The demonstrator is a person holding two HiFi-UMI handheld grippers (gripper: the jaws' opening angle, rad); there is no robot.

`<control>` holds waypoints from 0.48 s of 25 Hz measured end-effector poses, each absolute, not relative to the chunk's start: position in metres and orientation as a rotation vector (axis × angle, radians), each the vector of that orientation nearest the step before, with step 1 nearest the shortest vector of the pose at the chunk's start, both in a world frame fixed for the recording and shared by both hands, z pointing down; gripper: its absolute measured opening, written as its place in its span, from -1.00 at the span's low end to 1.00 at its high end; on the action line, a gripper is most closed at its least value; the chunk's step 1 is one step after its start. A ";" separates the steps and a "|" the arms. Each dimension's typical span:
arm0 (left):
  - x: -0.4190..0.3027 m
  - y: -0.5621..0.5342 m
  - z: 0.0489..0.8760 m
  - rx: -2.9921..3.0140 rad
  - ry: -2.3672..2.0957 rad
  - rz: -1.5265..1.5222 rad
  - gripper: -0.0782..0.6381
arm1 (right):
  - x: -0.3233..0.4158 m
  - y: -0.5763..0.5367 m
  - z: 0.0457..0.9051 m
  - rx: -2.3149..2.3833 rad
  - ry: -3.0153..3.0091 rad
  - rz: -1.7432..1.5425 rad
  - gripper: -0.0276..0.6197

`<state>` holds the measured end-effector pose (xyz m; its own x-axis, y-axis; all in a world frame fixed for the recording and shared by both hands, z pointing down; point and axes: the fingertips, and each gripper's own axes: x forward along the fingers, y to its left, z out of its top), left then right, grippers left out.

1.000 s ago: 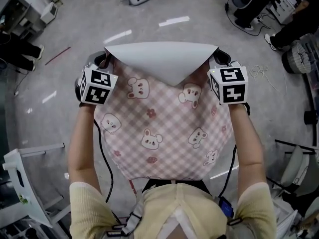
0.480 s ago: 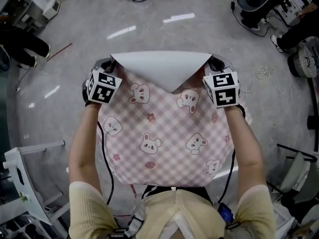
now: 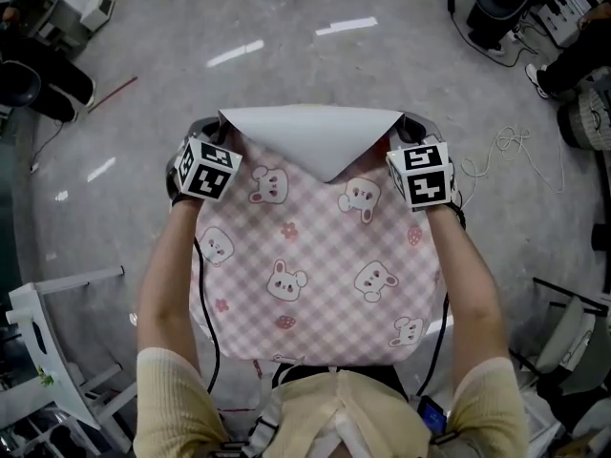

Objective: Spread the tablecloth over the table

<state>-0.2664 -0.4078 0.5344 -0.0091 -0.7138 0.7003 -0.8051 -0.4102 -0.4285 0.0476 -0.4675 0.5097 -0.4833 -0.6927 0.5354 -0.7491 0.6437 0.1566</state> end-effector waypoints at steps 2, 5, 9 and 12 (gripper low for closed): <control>-0.266 -0.409 0.541 2.119 -1.639 1.420 -0.69 | 0.048 -0.469 0.517 1.102 -2.298 0.130 -0.84; -0.266 -0.412 0.551 2.097 -1.615 1.430 -0.68 | 0.046 -0.471 0.523 1.072 -2.303 0.141 -0.82; -0.266 -0.413 0.564 2.082 -1.580 1.456 -0.68 | 0.047 -0.477 0.536 1.054 -2.292 0.135 -0.80; -0.267 -0.414 0.570 2.075 -1.555 1.489 -0.66 | 0.046 -0.481 0.543 1.039 -2.278 0.132 -0.77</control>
